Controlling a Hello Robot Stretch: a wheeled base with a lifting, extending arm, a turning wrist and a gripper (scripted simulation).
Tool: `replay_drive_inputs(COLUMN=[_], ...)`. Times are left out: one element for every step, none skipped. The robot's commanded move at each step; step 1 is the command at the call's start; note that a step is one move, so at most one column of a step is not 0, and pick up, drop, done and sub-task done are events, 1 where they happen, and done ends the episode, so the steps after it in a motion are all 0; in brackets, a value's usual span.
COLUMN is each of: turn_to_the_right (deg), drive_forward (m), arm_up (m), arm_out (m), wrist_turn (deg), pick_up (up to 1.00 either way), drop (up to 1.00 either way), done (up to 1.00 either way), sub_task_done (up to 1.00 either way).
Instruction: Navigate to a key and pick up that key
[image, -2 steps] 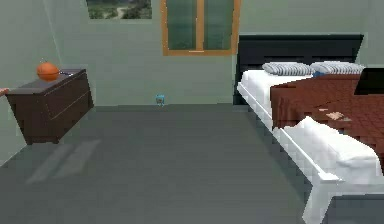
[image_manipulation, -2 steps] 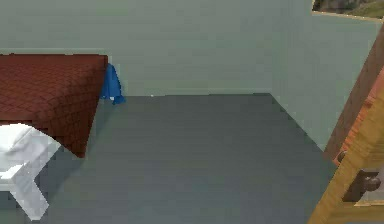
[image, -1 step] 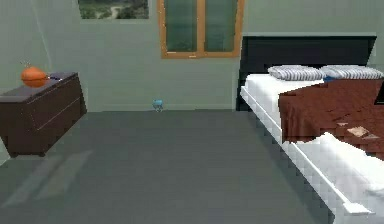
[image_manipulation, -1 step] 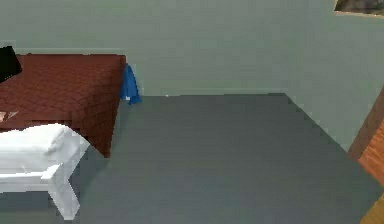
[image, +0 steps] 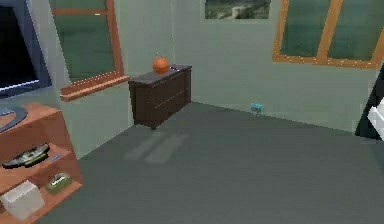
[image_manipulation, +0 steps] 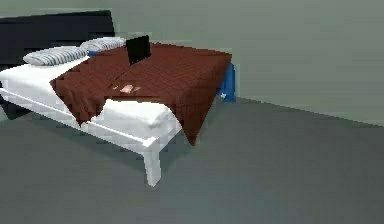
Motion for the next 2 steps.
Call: replay_drive_inputs(turn_to_the_right=[0.0,-3.0], drive_forward=[1.0,0.0], arm_up=[0.0,0.0], arm_out=[0.0,0.0], wrist_turn=[0.0,0.0], pick_up=[0.0,0.0], drop=[0.0,0.0], done=[0.0,0.0], sub_task_done=[0.0,0.0])
